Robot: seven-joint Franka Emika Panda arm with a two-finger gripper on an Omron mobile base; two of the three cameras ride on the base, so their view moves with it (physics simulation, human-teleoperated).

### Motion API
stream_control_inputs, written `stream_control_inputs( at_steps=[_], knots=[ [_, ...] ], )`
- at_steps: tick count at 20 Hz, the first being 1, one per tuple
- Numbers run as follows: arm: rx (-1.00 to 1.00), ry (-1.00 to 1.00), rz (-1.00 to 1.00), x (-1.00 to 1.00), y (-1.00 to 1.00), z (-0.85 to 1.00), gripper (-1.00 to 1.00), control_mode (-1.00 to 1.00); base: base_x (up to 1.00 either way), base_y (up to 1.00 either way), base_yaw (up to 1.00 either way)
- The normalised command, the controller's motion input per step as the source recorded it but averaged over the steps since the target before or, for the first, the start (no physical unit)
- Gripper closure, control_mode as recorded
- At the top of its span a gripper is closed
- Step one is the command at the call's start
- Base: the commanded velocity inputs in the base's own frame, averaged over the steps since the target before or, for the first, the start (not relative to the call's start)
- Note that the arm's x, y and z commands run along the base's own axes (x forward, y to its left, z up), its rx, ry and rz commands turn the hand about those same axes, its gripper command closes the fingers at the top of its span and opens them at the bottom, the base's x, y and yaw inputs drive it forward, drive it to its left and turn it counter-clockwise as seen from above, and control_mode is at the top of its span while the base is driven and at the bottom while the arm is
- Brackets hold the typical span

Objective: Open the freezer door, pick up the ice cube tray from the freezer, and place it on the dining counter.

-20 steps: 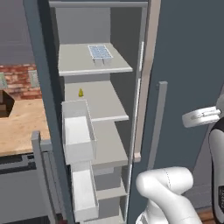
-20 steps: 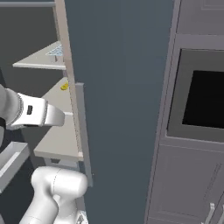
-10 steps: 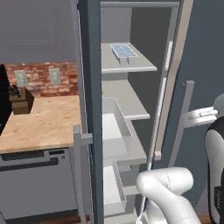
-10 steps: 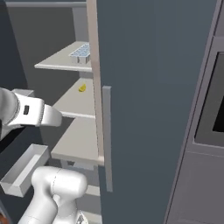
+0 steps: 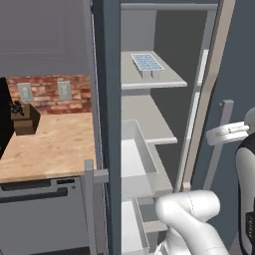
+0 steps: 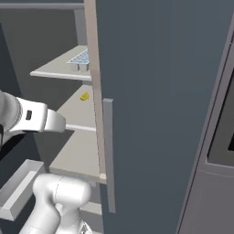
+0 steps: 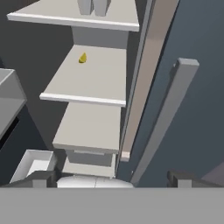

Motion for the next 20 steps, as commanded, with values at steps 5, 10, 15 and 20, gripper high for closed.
stream_control_inputs(
  at_steps=[5, 10, 15, 20],
  knots=[
    [0.00, 0.00, 0.00, 0.00, 0.00, 0.00, -1.00, 1.00, 0.49, 0.00, 0.04],
    [0.00, 0.00, 0.00, 0.00, 0.00, 0.00, -1.00, 1.00, 0.46, 0.00, 0.03],
    [0.00, 0.00, 0.00, 0.00, 0.00, 0.00, -1.00, 1.00, 0.33, 0.10, 0.01],
    [0.00, 0.00, 0.00, 0.00, 0.00, 0.00, -1.00, 1.00, 0.35, 0.21, 0.01]
  ],
)
